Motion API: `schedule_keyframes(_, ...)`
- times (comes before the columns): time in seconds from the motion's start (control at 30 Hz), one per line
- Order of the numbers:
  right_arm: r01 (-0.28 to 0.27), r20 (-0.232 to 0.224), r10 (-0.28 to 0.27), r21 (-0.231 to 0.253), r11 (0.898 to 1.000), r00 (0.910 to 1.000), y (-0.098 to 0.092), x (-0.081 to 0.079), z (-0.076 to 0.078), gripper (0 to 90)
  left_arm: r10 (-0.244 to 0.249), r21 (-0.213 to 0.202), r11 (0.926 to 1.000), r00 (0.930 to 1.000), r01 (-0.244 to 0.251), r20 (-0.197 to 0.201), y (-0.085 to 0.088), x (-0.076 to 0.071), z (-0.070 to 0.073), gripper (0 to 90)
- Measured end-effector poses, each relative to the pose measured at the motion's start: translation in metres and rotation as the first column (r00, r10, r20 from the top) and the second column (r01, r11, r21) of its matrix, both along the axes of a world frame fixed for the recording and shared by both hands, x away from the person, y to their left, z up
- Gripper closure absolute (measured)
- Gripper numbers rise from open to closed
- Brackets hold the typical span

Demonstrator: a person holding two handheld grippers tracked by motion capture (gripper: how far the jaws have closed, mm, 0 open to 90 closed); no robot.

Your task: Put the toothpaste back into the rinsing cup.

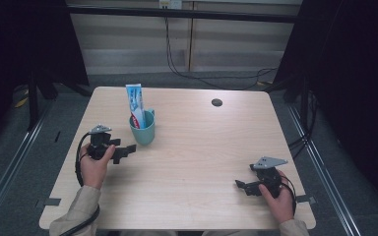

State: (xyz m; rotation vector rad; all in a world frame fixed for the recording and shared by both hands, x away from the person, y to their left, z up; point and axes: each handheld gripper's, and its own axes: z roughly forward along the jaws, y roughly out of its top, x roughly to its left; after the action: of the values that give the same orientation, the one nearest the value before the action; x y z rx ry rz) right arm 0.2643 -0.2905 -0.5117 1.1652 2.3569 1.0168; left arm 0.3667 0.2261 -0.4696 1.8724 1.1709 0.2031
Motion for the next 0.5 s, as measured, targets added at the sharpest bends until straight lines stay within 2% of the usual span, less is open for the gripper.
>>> schedule_keyframes(0.33, 0.000, 0.000, 0.000, 0.000, 1.000, 1.0000, 0.000, 0.000, 0.000, 12.1, -0.009, 0.013, 0.9999, 0.9998, 0.010, -0.015, -0.001, -0.010, -0.018, 20.5)
schedule_keyframes(0.5, 0.000, 0.000, 0.000, 0.000, 1.000, 1.0000, 0.000, 0.000, 0.000, 12.1, -0.006, 0.036, 0.9993, 0.9998, 0.007, -0.020, 0.001, -0.014, -0.026, 20.9)
